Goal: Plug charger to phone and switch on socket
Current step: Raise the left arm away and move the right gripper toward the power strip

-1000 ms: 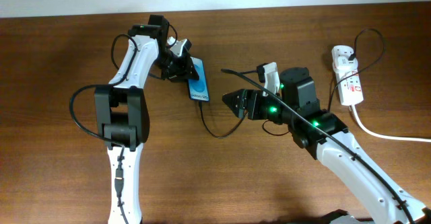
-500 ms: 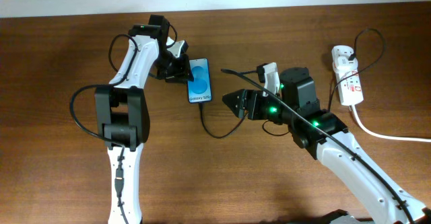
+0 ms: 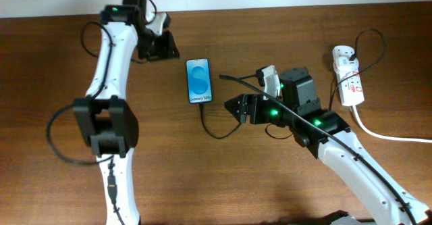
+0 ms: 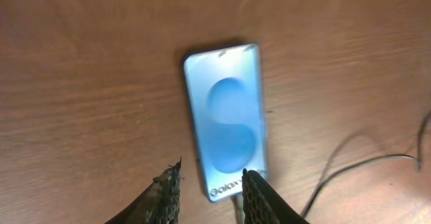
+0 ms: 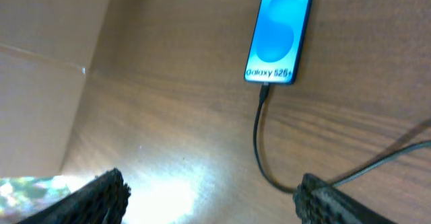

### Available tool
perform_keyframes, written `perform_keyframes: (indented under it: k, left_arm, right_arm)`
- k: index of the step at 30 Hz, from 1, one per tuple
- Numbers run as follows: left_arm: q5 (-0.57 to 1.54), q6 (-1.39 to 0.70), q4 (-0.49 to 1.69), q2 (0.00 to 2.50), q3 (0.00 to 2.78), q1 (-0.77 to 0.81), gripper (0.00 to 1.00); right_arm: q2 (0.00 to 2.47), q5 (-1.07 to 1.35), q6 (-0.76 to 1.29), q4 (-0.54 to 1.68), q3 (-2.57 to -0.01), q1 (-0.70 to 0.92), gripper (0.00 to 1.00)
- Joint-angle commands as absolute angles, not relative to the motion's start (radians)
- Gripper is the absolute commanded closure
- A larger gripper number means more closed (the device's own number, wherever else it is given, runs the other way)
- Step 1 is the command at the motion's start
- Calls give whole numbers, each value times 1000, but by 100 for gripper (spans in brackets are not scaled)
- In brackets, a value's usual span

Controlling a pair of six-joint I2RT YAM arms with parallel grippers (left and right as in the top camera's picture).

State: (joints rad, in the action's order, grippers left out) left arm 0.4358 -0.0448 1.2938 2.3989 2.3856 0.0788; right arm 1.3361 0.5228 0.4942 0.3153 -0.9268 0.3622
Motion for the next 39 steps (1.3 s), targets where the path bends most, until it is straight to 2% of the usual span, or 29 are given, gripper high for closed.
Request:
perform_keyframes:
  k: [1,10,12,14,17,29,39]
  left_arm:
    - [436,-2,1294,2235,2430,80,64]
    - [436,-2,1295,1987,2430,61,53]
    - [436,-2,1296,1951,2430,55,46]
    - [435,-2,1296,1923,2430,51,30]
    - [435,-2,1296,1914,2430,51,0]
    - [419,-3,1296,1914,2430,51,0]
    - [418,-3,1296,1914,2430,51,1]
  right_arm:
    - [1334,468,405,419,-1029,357,16]
    - [1334,196,299,859,-1362,343,12]
    - [1334,193,283,938,-1438,302,12]
    - [1333,194,265,1001,-1493,238,12]
    - [1324,194,258,1095,-1555,116,12]
    - [1314,178,239,1157,-1565,-226,10]
    - [1323,74,213,1171,-1560,-411,10]
